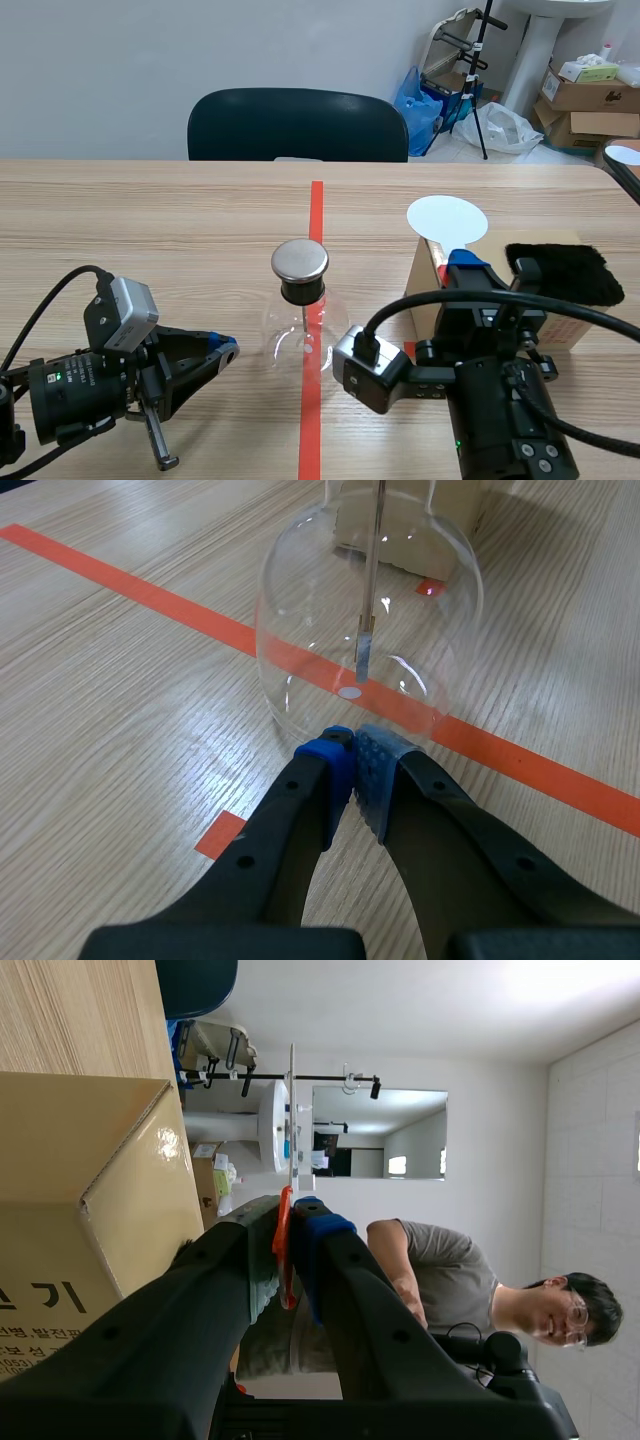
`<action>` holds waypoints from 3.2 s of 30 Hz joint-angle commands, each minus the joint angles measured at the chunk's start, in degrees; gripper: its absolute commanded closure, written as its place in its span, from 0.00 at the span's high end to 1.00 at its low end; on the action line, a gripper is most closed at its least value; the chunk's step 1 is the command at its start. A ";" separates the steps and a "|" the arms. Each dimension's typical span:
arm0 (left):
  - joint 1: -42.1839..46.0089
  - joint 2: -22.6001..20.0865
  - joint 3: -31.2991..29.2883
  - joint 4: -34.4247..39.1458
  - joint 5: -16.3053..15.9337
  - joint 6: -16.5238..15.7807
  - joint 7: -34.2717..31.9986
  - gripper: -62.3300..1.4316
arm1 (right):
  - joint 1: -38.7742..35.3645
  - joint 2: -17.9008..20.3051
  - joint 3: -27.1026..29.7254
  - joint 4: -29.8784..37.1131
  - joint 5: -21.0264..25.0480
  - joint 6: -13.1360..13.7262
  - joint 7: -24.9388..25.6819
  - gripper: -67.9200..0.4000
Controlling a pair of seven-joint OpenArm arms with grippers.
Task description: Do the electroscope experiment
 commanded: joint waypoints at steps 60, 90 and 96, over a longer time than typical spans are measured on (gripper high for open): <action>-0.15 0.00 -0.48 1.11 -0.79 -0.17 -1.57 0.07 | -14.49 -8.00 27.28 1.57 4.17 -11.56 30.36 0.02; 49.70 -7.61 -35.39 55.43 -0.79 -7.89 -0.94 0.07 | -6.12 -8.41 48.81 -15.80 23.21 -11.56 60.50 0.02; 49.66 -7.63 -35.41 55.43 -0.81 -7.89 0.15 0.28 | -5.68 -8.41 48.81 -17.59 20.63 -11.56 61.64 0.02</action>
